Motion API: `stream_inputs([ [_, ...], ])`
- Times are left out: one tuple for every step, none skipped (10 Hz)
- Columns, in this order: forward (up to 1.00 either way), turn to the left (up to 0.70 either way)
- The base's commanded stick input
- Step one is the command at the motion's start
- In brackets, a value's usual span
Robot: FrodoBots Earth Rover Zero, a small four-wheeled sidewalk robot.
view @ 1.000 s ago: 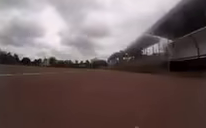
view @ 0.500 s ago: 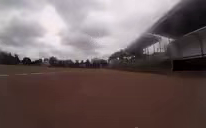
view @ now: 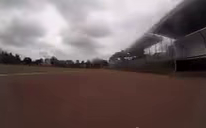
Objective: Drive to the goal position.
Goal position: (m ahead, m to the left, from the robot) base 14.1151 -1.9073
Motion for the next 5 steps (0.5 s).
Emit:
stream_inputs([
  [0.7, 0.0],
  [0.7, 0.0],
  [0.7, 0.0],
  [0.7, 0.0],
  [0.7, -0.03],
])
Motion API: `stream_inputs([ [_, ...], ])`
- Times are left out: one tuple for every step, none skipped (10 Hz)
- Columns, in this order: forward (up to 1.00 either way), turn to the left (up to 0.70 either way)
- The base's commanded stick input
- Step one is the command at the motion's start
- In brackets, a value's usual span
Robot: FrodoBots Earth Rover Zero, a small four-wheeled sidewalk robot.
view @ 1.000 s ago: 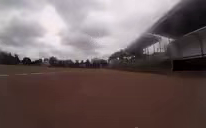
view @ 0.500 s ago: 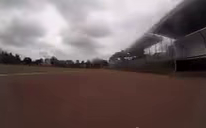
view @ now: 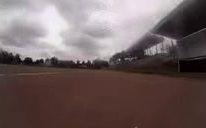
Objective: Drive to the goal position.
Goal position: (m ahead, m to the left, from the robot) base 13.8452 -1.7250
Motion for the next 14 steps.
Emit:
stream_inputs([
  [0.7, -0.27],
  [0.7, -0.35],
  [0.7, -0.35],
  [0.7, -0.35],
  [0.7, -0.35],
  [0.7, -0.35],
  [0.7, -0.35],
  [0.7, 0.0],
  [0.7, 0.0],
  [0.7, 0.0],
  [0.7, 0.0],
  [0.7, 0.0],
  [0.7, 0.0],
  [0.7, 0.0],
])
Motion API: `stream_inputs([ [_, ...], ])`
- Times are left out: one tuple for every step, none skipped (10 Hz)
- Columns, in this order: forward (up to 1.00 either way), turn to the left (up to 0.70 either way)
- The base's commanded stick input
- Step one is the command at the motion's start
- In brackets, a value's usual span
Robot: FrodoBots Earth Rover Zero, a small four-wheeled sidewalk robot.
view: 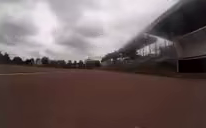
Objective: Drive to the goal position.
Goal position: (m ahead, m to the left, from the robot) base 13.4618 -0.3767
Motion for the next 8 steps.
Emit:
stream_inputs([
  [0.7, 0.0],
  [0.7, 0.0],
  [0.7, 0.0],
  [0.7, 0.0],
  [0.7, 0.0],
  [0.7, 0.0],
  [0.7, 0.0],
  [0.7, 0.0],
])
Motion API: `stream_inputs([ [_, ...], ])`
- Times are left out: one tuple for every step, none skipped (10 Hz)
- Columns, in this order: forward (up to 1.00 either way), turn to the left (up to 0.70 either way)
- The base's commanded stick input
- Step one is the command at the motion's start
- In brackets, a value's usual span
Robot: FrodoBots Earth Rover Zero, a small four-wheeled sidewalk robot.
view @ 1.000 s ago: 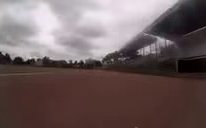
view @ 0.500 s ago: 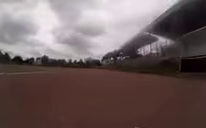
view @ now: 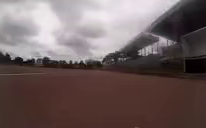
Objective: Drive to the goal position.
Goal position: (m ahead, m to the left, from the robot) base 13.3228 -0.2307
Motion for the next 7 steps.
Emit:
stream_inputs([
  [0.7, 0.0],
  [0.7, 0.0],
  [0.7, 0.0],
  [0.7, 0.0],
  [0.7, 0.0],
  [0.7, 0.0],
  [0.7, 0.0],
])
